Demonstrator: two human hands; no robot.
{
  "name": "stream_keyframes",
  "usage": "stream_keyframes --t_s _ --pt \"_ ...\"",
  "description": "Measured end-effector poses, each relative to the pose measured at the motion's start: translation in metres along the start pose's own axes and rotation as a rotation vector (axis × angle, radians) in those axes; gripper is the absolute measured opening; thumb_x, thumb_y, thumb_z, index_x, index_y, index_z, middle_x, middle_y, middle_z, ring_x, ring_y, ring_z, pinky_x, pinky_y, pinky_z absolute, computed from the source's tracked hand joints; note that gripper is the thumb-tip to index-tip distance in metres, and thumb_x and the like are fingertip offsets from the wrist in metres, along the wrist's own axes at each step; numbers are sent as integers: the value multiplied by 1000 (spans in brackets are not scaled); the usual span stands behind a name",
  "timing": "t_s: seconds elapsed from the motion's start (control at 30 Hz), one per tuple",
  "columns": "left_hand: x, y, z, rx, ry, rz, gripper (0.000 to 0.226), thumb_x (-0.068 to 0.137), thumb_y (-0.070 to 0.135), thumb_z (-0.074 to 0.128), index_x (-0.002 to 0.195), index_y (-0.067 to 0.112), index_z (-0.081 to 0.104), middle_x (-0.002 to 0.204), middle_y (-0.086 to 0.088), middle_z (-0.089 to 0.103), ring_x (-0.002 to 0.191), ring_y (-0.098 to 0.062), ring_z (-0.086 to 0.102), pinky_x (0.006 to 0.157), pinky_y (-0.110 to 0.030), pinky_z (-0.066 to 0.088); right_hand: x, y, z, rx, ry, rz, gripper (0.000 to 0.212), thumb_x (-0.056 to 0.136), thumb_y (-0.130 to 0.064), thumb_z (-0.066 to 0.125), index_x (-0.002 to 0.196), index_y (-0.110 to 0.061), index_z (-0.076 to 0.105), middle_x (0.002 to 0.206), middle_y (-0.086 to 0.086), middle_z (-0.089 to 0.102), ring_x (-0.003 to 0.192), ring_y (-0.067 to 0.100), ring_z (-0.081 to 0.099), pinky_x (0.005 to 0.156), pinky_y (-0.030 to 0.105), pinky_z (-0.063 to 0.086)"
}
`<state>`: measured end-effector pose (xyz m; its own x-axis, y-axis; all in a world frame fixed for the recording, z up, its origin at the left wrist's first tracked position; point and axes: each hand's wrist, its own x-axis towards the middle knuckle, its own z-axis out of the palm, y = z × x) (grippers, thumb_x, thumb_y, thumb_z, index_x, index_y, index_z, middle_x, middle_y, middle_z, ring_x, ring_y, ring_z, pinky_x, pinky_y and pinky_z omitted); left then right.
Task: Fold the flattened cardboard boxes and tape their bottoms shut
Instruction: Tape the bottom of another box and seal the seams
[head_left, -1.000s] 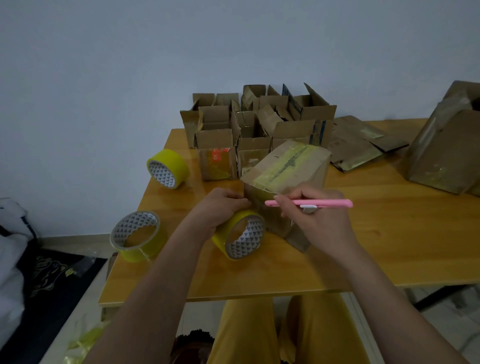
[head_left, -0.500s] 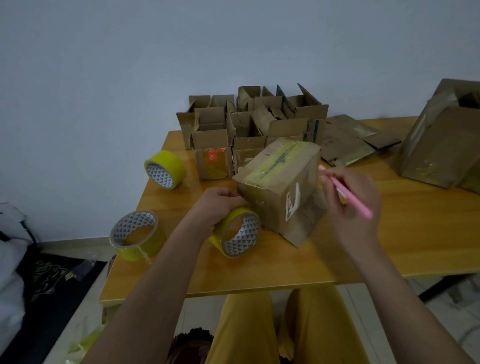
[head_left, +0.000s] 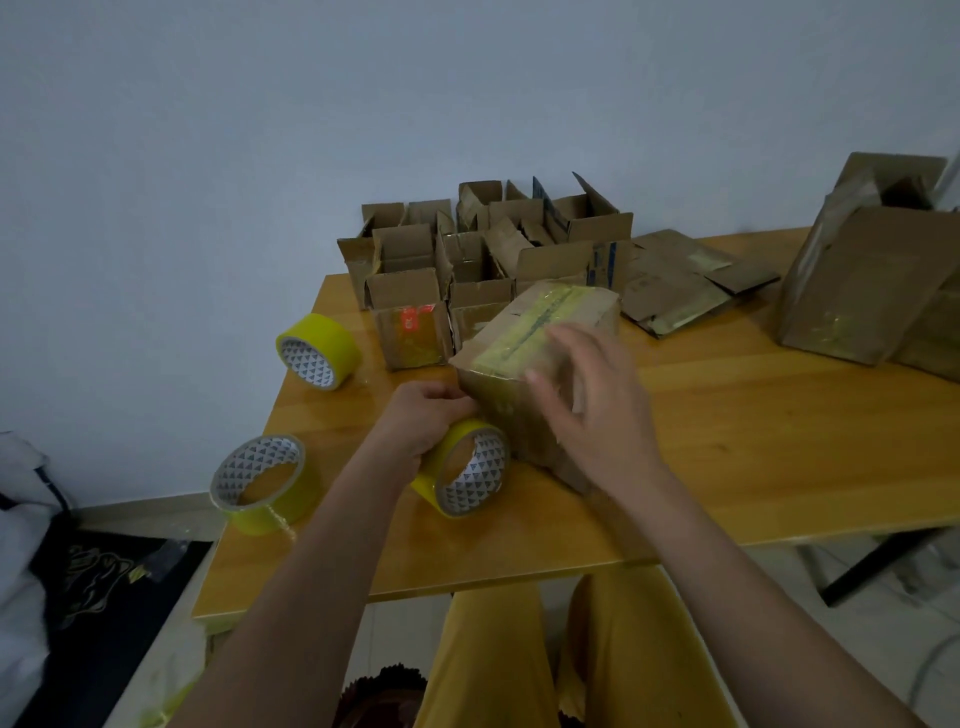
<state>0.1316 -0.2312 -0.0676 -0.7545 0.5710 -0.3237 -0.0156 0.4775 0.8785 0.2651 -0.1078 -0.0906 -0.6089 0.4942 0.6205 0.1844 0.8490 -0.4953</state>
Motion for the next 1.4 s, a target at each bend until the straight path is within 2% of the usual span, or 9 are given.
stream_keyframes --t_s 0.13,0.33,0.57,0.67,0.83,1.0,1.1,1.23,1.4 --pt "3 0 -2 17 -7 -7 9 86 24 72 92 17 72 92 -9 70 80 -24 67 68 -33 56 11 -3 27 -212 -94 -74 60 81 -57 63 125 -17 59 128 2 57 123 22 49 114 43 28" --pt "6 -1 -20 204 -75 -20 9 79 23 79 81 15 74 70 -4 67 62 -17 61 54 -25 48 11 13 27 -185 -56 -61 54 74 -41 81 118 -14 64 120 4 61 115 25 54 107 51 39" --pt "-6 -17 -37 217 -17 164 5 84 25 74 81 21 74 79 3 66 71 -9 59 56 -19 43 3 -4 14 -260 30 -109 64 87 -61 54 134 -17 54 144 7 45 135 28 36 111 39 28" --pt "-8 -21 -39 222 -18 215 6 84 25 74 78 24 74 81 5 66 76 -9 58 61 -21 43 -22 -30 23 13 172 -169 30 93 -36 57 106 -10 66 107 5 61 98 15 54 84 15 41" --pt "-11 -27 -38 257 -25 323 6 84 22 74 79 21 75 83 4 70 79 -8 61 67 -21 46 -43 -41 48 436 -292 315 36 92 -49 57 98 -18 73 84 -14 67 79 -6 61 67 9 45" --pt "-17 -35 -38 236 31 476 13 85 40 68 82 29 75 85 -4 72 78 -18 64 71 -28 49 -45 -41 58 457 -260 381 25 92 -33 65 82 -13 75 71 -8 68 68 2 62 57 13 45" --pt "-27 -38 -40 161 113 489 56 80 55 55 131 32 52 104 4 65 85 -1 58 71 -14 43 -44 -40 59 356 -238 374 23 92 -32 65 78 -16 75 67 -14 65 66 1 61 57 12 45" --pt "-32 -64 -52 176 -134 381 96 59 52 84 139 38 32 122 1 55 106 -14 59 78 -23 53 -52 -31 51 438 -158 450 36 92 -28 66 62 -8 69 55 -2 64 53 11 63 53 29 51" --pt "-32 -80 -46 179 -73 528 57 69 31 86 112 40 50 89 -3 62 83 -22 62 70 -39 56 -57 -28 35 262 -231 442 43 92 -35 65 55 -12 64 51 -4 59 50 10 56 49 28 45"
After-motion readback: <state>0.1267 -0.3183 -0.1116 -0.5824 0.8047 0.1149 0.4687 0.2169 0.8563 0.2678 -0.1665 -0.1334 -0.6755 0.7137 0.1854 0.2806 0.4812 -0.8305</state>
